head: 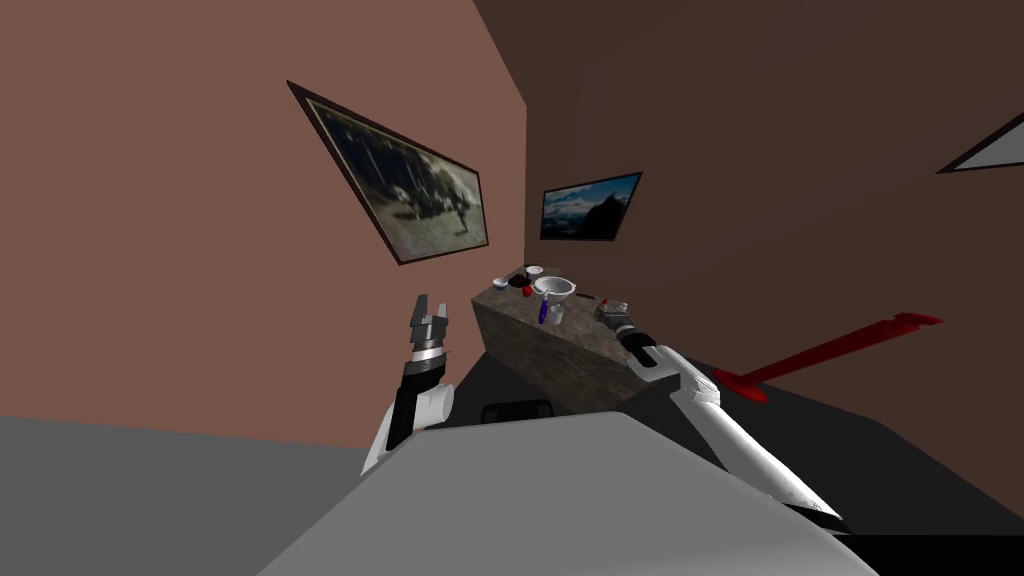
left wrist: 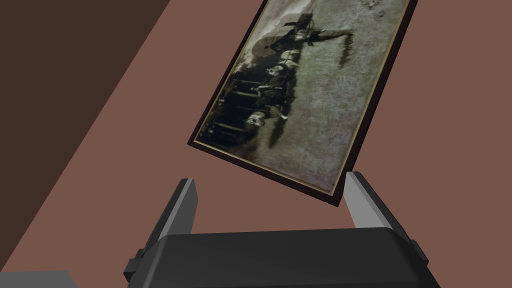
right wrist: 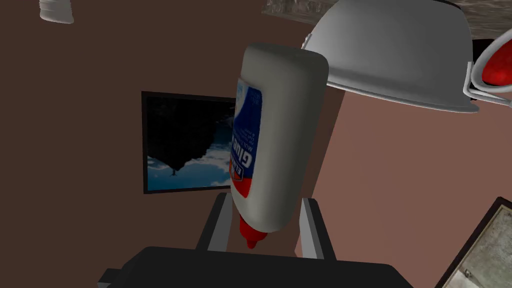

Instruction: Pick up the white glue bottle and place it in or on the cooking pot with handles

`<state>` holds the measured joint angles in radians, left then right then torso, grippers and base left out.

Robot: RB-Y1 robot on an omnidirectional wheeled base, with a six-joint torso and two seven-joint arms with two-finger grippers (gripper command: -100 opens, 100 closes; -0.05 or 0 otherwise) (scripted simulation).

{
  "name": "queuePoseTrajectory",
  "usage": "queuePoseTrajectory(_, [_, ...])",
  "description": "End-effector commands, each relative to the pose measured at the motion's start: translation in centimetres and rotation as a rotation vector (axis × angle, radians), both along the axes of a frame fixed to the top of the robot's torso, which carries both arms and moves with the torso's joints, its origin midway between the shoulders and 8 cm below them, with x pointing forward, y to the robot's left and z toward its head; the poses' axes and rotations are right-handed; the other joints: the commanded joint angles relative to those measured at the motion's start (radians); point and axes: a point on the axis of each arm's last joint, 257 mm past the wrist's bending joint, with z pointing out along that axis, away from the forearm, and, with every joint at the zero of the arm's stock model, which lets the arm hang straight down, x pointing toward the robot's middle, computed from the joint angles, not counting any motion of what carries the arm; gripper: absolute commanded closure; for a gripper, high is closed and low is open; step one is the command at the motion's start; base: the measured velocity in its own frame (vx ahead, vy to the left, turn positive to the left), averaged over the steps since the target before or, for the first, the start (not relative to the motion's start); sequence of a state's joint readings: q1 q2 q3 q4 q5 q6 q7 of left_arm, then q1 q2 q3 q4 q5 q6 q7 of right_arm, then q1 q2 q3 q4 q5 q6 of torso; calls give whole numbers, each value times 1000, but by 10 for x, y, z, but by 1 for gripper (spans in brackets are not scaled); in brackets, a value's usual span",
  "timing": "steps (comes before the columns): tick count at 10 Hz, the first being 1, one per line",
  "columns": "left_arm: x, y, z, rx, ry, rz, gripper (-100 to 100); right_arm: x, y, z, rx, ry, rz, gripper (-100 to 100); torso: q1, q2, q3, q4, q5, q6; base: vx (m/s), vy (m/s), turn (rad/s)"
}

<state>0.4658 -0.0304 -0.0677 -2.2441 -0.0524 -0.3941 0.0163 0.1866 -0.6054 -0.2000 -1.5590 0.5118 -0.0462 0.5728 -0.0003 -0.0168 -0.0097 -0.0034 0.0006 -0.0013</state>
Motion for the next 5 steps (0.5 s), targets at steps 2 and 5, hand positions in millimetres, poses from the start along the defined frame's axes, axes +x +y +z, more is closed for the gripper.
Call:
queuePoseTrajectory(2, [0, 0, 0, 0, 0, 0, 0, 7, -24, 54, 3, -86, -43, 100, -1, 5, 3, 1, -1, 1, 102, -5, -119])
queuePoseTrajectory(5, [0, 0, 0, 0, 0, 0, 0, 8, -35, 92, -12, -131, -61, 100, 3, 9, 5, 2, 1, 1, 111, 44, -88])
